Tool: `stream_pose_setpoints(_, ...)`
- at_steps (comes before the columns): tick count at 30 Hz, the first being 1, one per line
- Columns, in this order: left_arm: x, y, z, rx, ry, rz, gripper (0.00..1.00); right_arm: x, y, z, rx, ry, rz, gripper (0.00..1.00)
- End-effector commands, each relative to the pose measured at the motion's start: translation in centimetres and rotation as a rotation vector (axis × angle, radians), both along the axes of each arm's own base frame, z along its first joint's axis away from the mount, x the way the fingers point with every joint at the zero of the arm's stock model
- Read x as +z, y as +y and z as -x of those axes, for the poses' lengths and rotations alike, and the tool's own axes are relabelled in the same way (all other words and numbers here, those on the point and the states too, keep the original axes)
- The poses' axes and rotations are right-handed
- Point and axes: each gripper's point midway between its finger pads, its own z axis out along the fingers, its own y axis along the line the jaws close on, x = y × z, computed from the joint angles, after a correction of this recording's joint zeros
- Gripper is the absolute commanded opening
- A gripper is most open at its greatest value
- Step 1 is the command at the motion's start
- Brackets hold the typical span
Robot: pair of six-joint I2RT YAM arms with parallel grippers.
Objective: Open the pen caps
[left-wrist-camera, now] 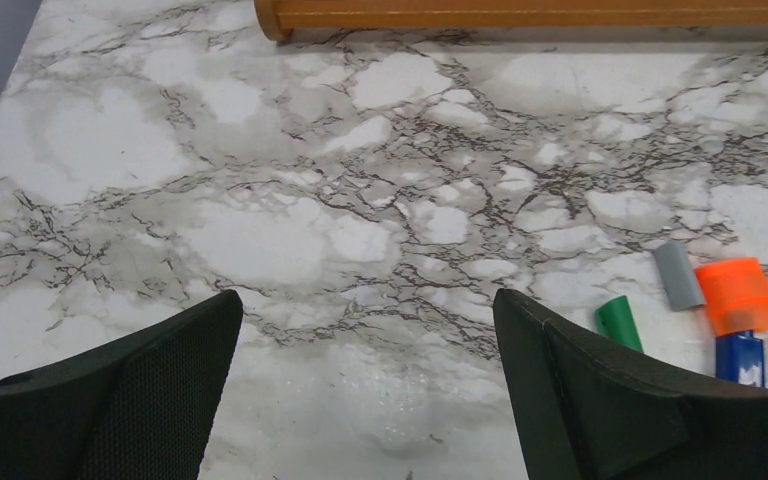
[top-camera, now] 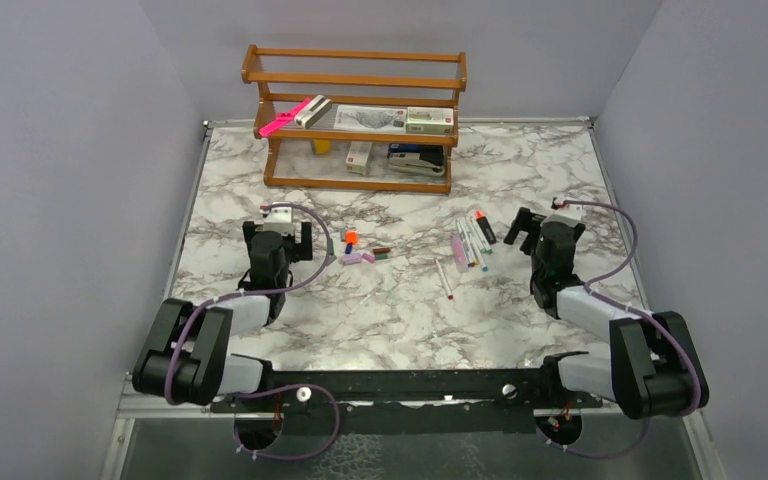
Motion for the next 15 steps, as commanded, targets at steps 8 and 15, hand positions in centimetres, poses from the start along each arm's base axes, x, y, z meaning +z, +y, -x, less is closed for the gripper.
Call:
stream_pose_setpoints(8, 1.1, 1.4, -2.8, -0.023, -0.134, 0.027, 0.99, 0.9, -1.8, -1.1, -0.098, -0.169, 0.04, 1.0)
stream_pose_setpoints(15, 0.4, 2.0, -3.4, -0.043, -0.168, 0.045, 0.99, 0.7, -2.0, -2.1, -0.112, -0.167, 0.059, 1.0)
